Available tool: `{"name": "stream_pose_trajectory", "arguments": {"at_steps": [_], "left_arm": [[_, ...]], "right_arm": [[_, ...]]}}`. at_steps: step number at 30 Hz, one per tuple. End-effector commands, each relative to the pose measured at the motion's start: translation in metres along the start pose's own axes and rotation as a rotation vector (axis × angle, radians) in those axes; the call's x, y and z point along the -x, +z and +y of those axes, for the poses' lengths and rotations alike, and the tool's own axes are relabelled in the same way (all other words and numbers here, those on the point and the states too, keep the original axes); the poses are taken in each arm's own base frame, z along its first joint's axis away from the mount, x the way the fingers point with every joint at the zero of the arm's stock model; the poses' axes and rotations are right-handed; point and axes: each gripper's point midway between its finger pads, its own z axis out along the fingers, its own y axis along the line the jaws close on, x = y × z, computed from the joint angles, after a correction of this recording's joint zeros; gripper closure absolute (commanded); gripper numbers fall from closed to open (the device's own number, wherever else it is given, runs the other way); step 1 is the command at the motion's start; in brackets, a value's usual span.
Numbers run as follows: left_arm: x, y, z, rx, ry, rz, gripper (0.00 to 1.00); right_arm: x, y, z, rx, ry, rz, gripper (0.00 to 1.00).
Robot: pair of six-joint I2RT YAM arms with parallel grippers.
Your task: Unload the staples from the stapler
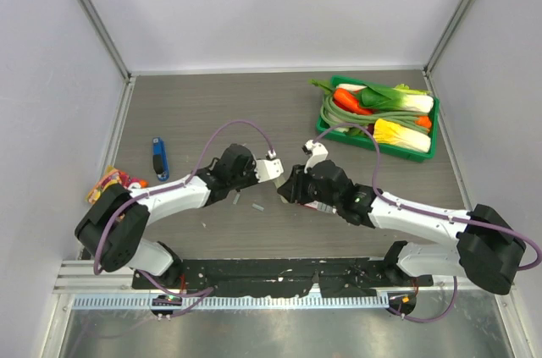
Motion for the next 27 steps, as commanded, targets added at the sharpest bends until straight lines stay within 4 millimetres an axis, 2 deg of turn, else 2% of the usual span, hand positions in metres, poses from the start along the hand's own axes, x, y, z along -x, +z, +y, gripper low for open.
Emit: {"name": "stream_pose_trajectory", "arguments": {"at_steps": [1, 9, 15, 19, 23, 27], "left_arm": [[-0.012, -0.006, 0.028, 0.194, 0.12, 0.066, 1.0], [-0.018, -0.003, 0.03, 0.226, 0.138, 0.088, 1.0], [-0.006, -0.007, 0.026, 0.18, 0.078, 0.076, 1.0], [0.015, -0.016, 0.011, 0.044, -0.038, 0.052, 0.94], [0.044, -0.03, -0.017, -0.153, -0.174, -0.009, 0.81], [0.059, -0.044, -0.026, -0.245, -0.241, -0.027, 0.7]], "right_arm": [[0.006, -0.008, -0.012, -0.051, -0.027, -0.038, 0.99], [0.002, -0.015, -0.021, -0.081, -0.051, -0.031, 0.99], [0.008, -0.008, -0.017, -0.072, -0.026, -0.062, 0.99], [0.035, 0.0, -0.006, -0.07, -0.02, -0.141, 0.99], [0.074, 0.008, 0.002, -0.101, -0.037, -0.263, 0.99], [0.102, 0.019, 0.003, -0.16, -0.061, -0.337, 0.99]]}}
